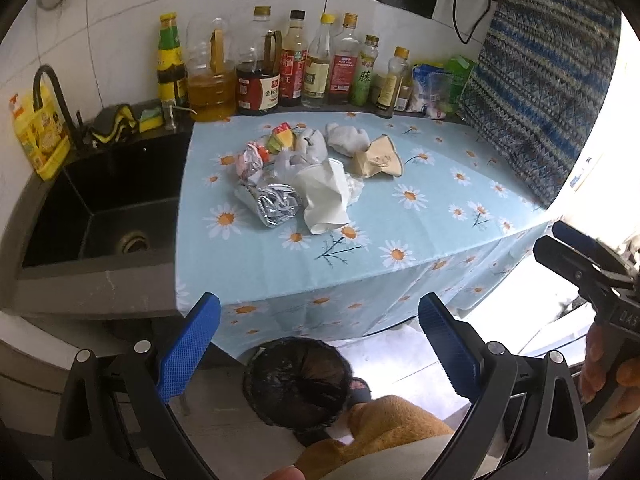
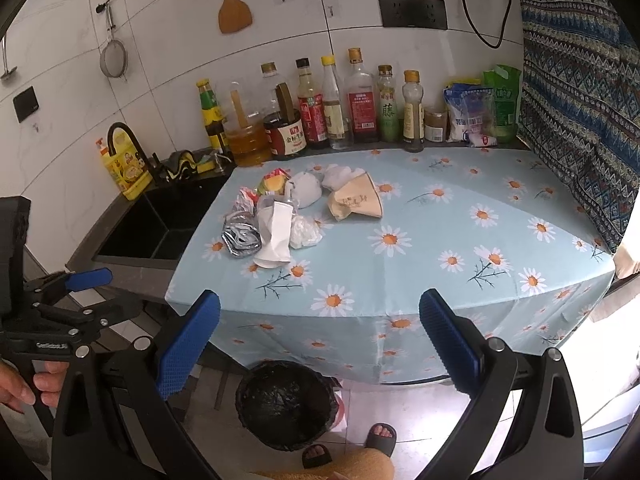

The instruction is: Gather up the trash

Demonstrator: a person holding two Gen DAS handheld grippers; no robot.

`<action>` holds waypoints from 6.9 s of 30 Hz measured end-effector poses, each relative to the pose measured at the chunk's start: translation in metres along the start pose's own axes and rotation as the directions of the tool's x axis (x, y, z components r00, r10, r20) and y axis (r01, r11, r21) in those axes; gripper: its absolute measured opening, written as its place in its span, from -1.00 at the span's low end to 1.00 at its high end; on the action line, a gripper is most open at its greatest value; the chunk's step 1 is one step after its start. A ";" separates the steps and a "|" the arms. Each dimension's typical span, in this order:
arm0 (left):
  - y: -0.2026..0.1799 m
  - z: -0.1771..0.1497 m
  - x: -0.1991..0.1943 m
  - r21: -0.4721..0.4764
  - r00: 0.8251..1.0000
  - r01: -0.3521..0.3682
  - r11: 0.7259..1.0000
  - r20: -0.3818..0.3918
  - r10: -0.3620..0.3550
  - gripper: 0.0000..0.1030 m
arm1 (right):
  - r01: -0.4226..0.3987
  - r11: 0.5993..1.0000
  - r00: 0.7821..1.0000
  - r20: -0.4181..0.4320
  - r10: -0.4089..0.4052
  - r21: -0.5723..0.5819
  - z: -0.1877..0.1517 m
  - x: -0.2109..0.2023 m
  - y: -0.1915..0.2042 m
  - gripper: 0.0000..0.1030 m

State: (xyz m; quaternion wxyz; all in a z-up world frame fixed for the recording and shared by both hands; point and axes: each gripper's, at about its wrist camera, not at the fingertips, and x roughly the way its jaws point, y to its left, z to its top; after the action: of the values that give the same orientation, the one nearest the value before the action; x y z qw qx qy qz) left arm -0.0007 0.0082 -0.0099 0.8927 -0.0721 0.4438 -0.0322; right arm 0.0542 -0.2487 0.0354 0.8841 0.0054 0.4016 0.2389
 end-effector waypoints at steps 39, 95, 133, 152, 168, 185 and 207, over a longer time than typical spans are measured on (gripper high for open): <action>0.015 0.017 0.041 -0.089 0.989 0.138 0.986 -0.036 -0.141 0.87 | -0.057 0.997 0.997 -0.040 0.059 0.054 0.012 0.025 -0.009 0.92; -0.007 0.062 0.212 -0.404 0.970 -0.093 0.910 -0.243 -0.009 0.03 | -0.241 0.958 0.924 -0.338 0.178 -0.154 0.107 0.326 -0.079 0.87; 0.022 0.049 0.161 -0.319 0.984 0.100 0.943 -0.111 -0.142 0.03 | -0.031 0.995 0.982 -0.189 0.012 -0.099 0.096 0.212 -0.059 0.49; 0.080 -0.020 0.103 -0.127 0.941 0.298 0.946 -0.131 -0.313 0.03 | 0.038 0.966 0.955 -0.294 0.040 0.254 -0.023 0.146 0.039 0.49; 0.102 -0.109 0.132 -0.181 0.877 0.328 0.927 -0.306 -0.370 0.03 | -0.003 0.816 0.836 -0.446 0.319 0.577 -0.127 0.190 0.037 0.50; 0.110 -0.192 0.254 -0.237 0.799 0.195 0.952 -0.525 -0.295 0.03 | 0.022 0.679 0.724 -0.479 0.496 0.734 -0.243 0.307 0.008 0.51; 0.115 -0.230 0.325 -0.319 0.767 0.040 0.947 -0.598 -0.233 0.61 | 0.081 0.535 0.701 -0.430 0.569 0.841 -0.296 0.344 -0.032 0.91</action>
State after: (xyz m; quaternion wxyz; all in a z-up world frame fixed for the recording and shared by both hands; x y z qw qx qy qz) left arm 0.0119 0.0590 -0.4211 0.6681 -0.2185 0.7091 -0.0551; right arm 0.0505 -0.1843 -0.4145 0.5262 0.3849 0.7445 0.1441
